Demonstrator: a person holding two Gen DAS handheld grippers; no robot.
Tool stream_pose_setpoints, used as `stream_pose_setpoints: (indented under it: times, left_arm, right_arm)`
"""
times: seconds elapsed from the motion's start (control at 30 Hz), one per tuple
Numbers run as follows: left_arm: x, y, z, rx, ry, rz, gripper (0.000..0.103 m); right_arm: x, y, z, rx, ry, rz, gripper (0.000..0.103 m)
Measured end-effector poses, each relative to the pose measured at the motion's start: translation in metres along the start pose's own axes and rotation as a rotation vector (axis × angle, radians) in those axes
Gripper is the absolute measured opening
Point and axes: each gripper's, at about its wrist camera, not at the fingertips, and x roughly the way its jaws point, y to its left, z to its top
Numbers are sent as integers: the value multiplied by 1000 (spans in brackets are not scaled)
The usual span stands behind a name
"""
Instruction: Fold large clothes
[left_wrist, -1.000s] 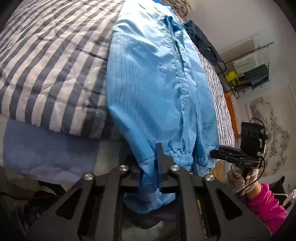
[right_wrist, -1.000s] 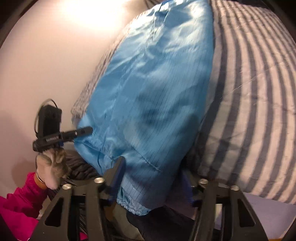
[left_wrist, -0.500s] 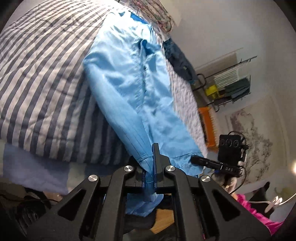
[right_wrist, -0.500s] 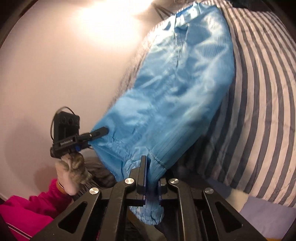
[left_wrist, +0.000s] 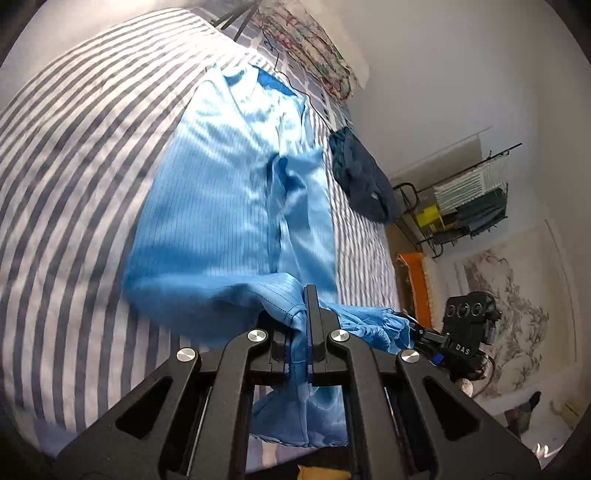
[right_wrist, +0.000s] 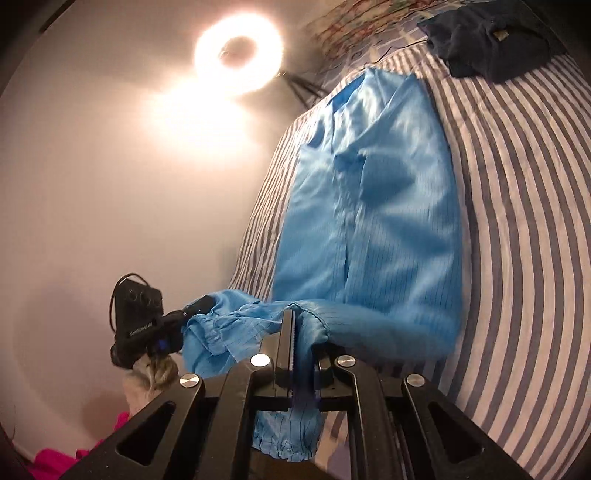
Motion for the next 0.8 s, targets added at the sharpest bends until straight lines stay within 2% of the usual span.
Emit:
stream_pose_setpoints:
  times: [0.1, 0.17, 0.37, 0.57, 0.8]
  left_arm:
    - [20, 10, 21, -21, -5, 6, 3]
    - [31, 21, 27, -49, 2, 14, 3]
    - [59, 42, 39, -96, 24, 64, 3]
    - [73, 60, 45, -155, 33, 99, 3]
    - [75, 67, 50, -182, 28, 135, 3]
  right_arm:
    - [13, -4, 22, -12, -17, -40, 5]
    - [23, -13, 36, 27, -14, -22, 5]
    - [45, -30, 61, 39, -4, -72, 5]
    - [60, -57, 69, 94, 20, -110, 5]
    - [73, -63, 74, 95, 33, -138, 7]
